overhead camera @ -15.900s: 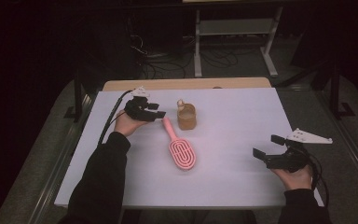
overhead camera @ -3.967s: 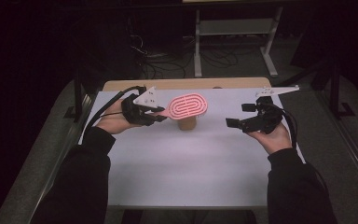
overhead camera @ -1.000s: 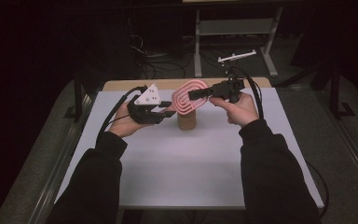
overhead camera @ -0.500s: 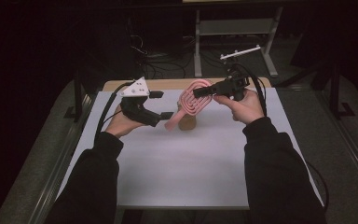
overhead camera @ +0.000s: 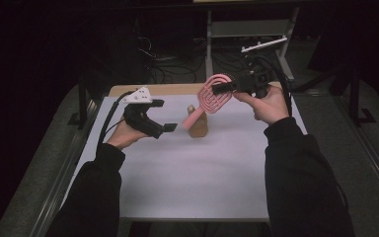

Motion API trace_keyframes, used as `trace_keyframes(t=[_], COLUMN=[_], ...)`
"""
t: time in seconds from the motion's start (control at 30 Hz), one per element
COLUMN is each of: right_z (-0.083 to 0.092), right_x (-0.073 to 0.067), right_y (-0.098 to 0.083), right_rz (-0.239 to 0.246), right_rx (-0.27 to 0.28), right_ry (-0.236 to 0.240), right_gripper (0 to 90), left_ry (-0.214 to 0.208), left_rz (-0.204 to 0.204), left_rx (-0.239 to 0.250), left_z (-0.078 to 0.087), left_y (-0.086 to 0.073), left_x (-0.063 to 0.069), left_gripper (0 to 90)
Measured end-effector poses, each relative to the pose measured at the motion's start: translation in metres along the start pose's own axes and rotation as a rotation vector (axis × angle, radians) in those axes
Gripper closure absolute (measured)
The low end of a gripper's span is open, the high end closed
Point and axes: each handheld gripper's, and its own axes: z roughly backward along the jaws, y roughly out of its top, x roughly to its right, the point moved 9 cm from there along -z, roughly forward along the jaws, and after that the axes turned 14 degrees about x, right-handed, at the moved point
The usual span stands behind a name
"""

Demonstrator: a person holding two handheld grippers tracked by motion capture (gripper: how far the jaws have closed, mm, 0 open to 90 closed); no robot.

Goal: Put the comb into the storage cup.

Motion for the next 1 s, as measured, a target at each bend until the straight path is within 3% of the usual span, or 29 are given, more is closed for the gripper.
trace_keyframes(t=[0.1, 0.47, 1.0], right_z=[0.004, 0.014, 0.019], right_x=[0.001, 0.012, 0.027], right_y=[0.005, 0.020, 0.029], right_rz=[0.008, 0.017, 0.027], right_rx=[0.006, 0.018, 0.007], right_ry=[-0.013, -0.069, -0.144], right_gripper=[62.4, 62.4, 62.4], left_ry=[0.004, 0.013, 0.043], left_rz=[-0.007, 0.033, 0.071], left_rx=[0.019, 0.076, 0.103], left_z=[0.006, 0.021, 0.045], left_y=[-0.002, -0.011, -0.031], left_x=[-0.001, -0.006, -0.015], left_gripper=[0.0, 0.0, 0.0])
